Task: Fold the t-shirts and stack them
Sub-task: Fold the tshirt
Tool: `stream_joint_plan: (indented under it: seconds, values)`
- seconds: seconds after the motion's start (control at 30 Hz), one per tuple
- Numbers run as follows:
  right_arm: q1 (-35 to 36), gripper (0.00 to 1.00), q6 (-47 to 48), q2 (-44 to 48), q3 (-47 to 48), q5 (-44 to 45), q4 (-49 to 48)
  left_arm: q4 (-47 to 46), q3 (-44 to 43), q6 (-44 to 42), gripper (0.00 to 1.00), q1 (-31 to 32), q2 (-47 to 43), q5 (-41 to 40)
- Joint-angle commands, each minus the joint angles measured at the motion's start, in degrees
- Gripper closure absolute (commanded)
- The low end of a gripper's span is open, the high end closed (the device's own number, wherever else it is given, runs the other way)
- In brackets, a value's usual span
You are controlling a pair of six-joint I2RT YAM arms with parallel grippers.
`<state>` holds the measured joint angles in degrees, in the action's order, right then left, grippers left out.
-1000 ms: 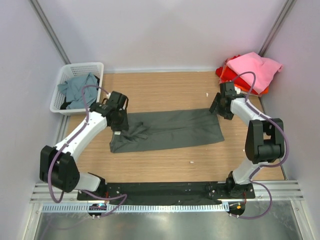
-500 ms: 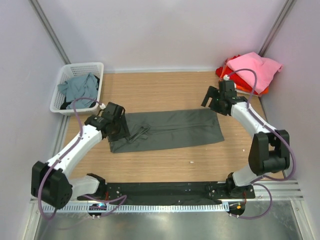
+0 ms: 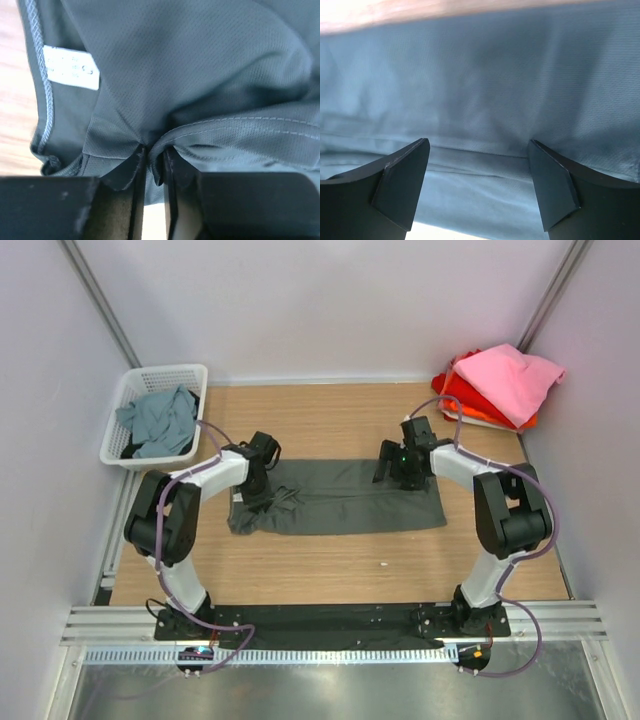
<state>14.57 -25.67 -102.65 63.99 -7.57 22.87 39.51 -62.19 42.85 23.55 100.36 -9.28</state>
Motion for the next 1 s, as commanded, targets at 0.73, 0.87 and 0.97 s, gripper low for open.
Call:
stream_joint_plan:
  seconds: [0.73, 0.87, 0.97]
  values:
    - [34.22, 0.00, -8.45, 31.11, -7.58, 1.91, 8.13, 7.26, -78.18, -16.30, 0.11, -2.10, 34.16, 18.33]
    - [28.26, 0.00, -4.04, 25.50, 2.08, 3.62, 12.20, 8.74, -76.06, -17.89, 0.01, -3.15, 25.62, 15.96]
    - [21.15, 0.00, -3.86, 20.40, 6.39, 2.05, 7.30, 13.65, -72.83, -17.45, 0.01, -3.95, 19.03, 11.40]
